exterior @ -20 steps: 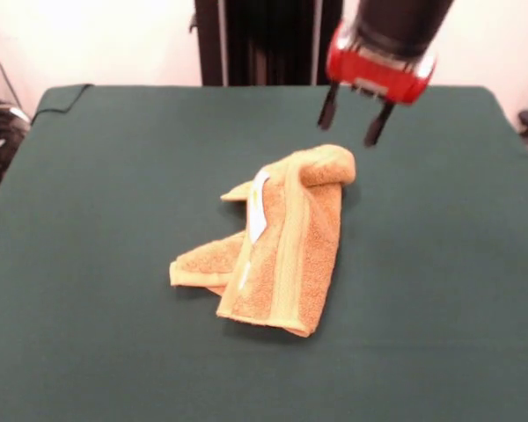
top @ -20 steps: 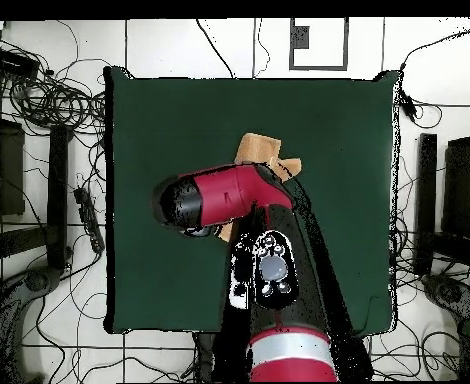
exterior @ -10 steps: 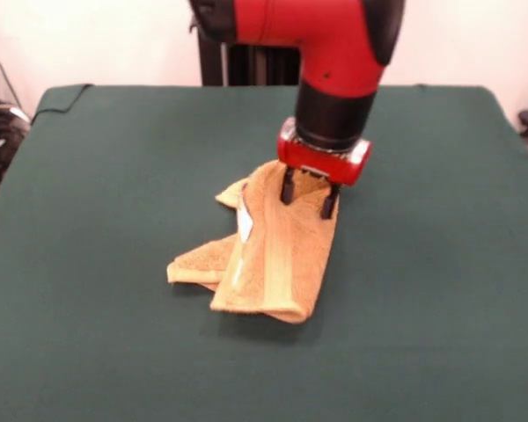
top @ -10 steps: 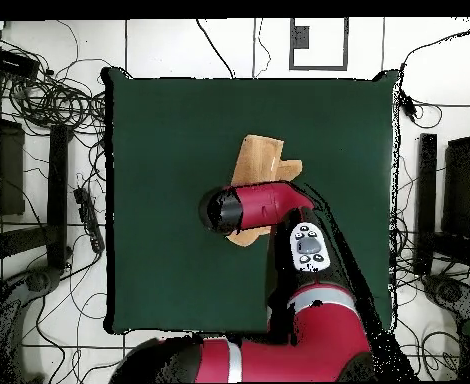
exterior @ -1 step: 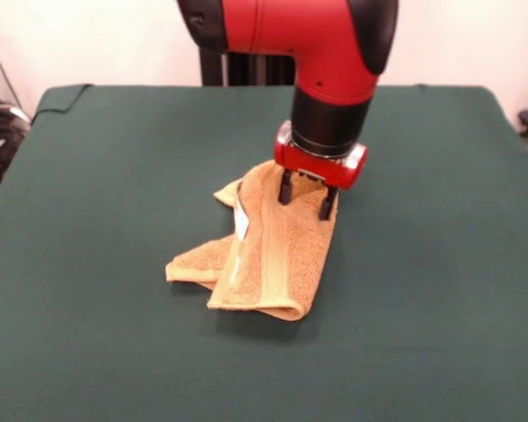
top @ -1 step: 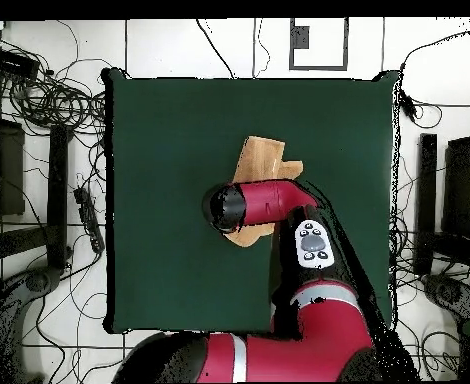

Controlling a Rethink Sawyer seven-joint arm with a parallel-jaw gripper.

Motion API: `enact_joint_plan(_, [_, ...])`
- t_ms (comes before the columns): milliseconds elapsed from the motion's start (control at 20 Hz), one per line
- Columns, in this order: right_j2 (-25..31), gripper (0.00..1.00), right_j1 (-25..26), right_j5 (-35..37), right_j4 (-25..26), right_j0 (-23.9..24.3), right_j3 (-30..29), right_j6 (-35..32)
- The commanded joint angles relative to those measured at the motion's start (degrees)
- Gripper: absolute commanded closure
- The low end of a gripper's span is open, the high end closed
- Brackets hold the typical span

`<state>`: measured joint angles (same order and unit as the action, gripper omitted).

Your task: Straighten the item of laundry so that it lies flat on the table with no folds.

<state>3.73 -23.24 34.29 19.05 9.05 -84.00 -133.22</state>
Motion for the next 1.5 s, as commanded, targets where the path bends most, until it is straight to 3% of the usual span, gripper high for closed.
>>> enact_joint_plan(50, [2.3, 0.00, -3.2, 14.5, -3.5, -3.9, -2.7, -0.8])
enact_joint_plan(250, [2.2, 0.00, -9.3, 19.6, -4.9, -4.0, -5.1, -0.6])
enact_joint_plan(350, [2.8, 0.00, -10.7, 17.9, -4.2, -3.0, -6.5, 0.7])
enact_joint_plan(500, [3.7, 0.00, -10.3, 15.8, -3.1, -1.8, -6.8, 1.9])
enact_joint_plan(650, [4.4, 0.00, -8.8, 18.7, -2.9, -0.9, -2.1, 3.3])
enact_joint_plan(800, [5.5, 0.00, -7.5, 17.6, -2.2, 1.4, -1.4, 5.7])
enact_joint_plan(1150, [10.2, 0.00, -5.0, 7.3, 1.6, 7.6, -4.1, 12.8])
enact_joint_plan(1500, [13.4, 0.00, -6.0, 2.6, 4.9, 10.7, -6.5, 13.0])
